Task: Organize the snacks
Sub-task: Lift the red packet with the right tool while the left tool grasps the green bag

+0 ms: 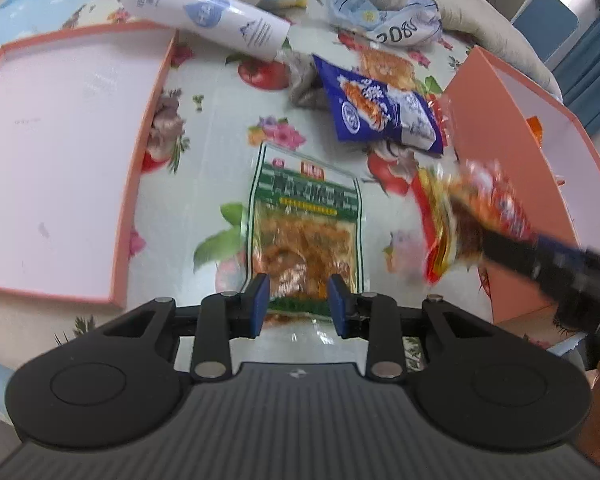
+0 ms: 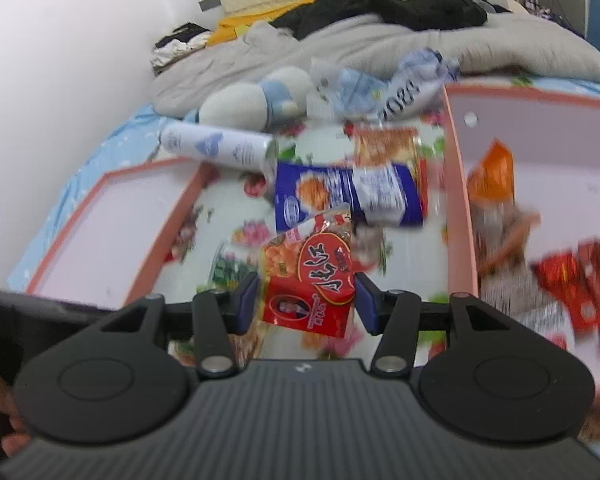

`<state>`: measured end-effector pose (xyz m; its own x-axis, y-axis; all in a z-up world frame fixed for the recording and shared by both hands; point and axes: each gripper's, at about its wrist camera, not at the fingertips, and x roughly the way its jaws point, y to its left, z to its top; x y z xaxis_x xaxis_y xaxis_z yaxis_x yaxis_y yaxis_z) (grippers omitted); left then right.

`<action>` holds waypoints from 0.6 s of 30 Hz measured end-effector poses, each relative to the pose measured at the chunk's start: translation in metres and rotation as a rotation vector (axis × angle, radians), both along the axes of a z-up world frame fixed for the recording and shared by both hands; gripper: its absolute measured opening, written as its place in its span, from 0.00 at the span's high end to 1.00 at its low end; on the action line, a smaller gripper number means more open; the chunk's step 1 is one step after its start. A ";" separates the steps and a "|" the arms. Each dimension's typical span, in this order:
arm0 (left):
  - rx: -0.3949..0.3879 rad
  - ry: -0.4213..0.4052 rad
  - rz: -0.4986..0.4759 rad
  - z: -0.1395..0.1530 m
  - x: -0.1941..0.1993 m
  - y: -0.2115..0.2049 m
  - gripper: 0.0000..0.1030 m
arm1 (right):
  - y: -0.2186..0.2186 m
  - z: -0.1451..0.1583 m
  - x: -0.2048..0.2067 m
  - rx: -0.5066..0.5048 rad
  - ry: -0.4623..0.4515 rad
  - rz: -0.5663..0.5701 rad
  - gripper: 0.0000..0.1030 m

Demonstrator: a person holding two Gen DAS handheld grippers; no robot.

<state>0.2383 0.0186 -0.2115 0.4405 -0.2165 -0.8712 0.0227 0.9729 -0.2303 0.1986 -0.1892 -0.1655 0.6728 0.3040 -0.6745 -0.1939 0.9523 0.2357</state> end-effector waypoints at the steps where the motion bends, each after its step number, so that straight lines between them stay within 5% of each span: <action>1: -0.004 0.000 0.000 -0.002 -0.002 0.000 0.64 | 0.002 -0.006 -0.006 -0.011 -0.002 0.001 0.48; 6: 0.010 0.002 0.011 -0.007 -0.004 0.004 0.60 | 0.015 -0.029 -0.028 -0.087 0.001 0.020 0.48; 11: 0.011 -0.006 0.018 -0.008 -0.008 0.006 0.38 | 0.019 -0.047 -0.042 -0.132 0.008 0.030 0.48; 13: 0.022 -0.011 0.021 -0.008 -0.009 0.005 0.22 | 0.017 -0.054 -0.044 -0.129 0.021 0.032 0.48; 18: 0.054 -0.033 -0.004 -0.009 -0.005 0.001 0.14 | 0.013 -0.075 -0.057 -0.120 0.058 0.036 0.48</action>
